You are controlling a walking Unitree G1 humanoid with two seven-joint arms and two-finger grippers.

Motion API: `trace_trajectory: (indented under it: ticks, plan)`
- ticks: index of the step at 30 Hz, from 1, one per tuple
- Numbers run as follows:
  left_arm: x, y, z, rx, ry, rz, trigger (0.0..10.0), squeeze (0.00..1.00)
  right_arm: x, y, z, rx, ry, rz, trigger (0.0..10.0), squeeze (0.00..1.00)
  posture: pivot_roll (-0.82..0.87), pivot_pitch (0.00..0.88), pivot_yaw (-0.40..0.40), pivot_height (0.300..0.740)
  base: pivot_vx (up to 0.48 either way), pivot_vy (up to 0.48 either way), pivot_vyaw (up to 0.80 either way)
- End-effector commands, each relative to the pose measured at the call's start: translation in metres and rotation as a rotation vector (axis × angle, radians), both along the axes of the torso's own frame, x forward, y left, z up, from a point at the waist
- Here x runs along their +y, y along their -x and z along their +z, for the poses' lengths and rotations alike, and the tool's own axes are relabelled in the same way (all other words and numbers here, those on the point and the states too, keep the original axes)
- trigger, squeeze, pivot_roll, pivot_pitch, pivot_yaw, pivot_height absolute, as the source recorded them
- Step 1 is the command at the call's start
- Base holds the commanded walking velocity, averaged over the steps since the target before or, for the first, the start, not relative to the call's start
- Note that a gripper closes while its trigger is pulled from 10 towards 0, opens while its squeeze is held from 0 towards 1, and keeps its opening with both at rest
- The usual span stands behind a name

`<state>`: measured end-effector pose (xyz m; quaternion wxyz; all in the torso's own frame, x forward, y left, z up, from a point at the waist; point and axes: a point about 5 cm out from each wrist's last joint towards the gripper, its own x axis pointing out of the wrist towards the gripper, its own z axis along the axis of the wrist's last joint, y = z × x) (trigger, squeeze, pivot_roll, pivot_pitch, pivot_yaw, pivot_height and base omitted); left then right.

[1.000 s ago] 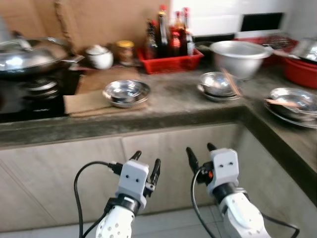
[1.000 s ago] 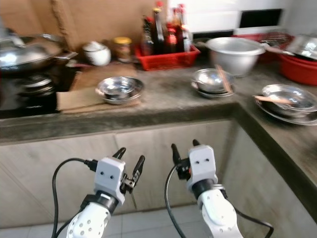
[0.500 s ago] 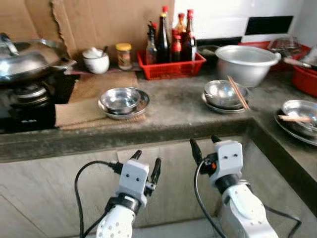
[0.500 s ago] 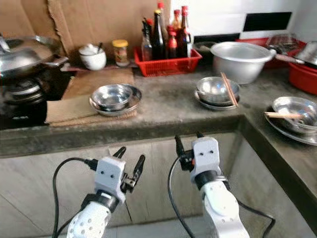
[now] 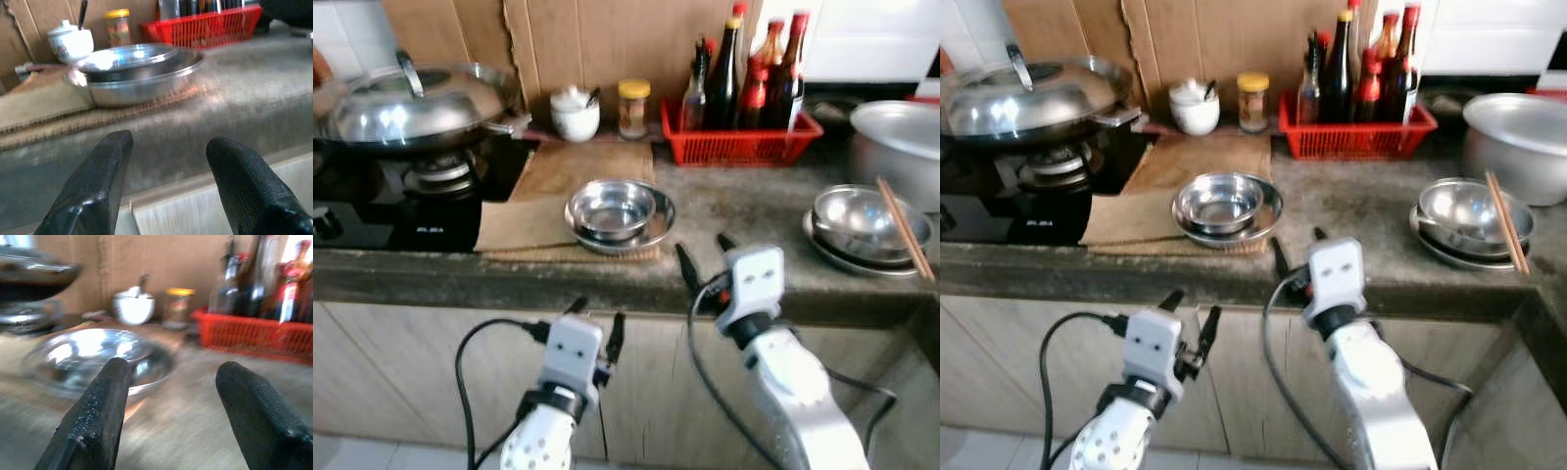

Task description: Kitchen organization

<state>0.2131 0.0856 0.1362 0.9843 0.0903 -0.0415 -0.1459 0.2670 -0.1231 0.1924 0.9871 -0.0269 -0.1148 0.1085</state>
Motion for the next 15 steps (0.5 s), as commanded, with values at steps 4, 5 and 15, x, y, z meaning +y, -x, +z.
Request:
trace_trajectory:
  ticks: [4,5,15]
  plan:
    - [0.005,-0.001,0.001,-0.005,-0.012,0.008,10.0,0.00,0.004,-0.013,0.014,-0.012,-0.029,0.033,10.0,0.00,0.15,0.059,-0.036,0.740,0.221,0.000,0.00]
    - [0.005,-0.001,0.002,-0.009,-0.006,0.011,10.0,0.00,0.005,-0.019,0.017,0.002,-0.023,0.052,10.0,0.00,0.15,0.063,-0.036,0.740,0.000,0.000,0.00]
    - [0.003,-0.001,0.003,-0.021,-0.014,0.014,10.0,0.00,0.015,-0.048,0.021,0.163,0.009,0.107,10.0,1.00,0.16,0.068,-0.048,0.740,0.000,0.000,0.00]
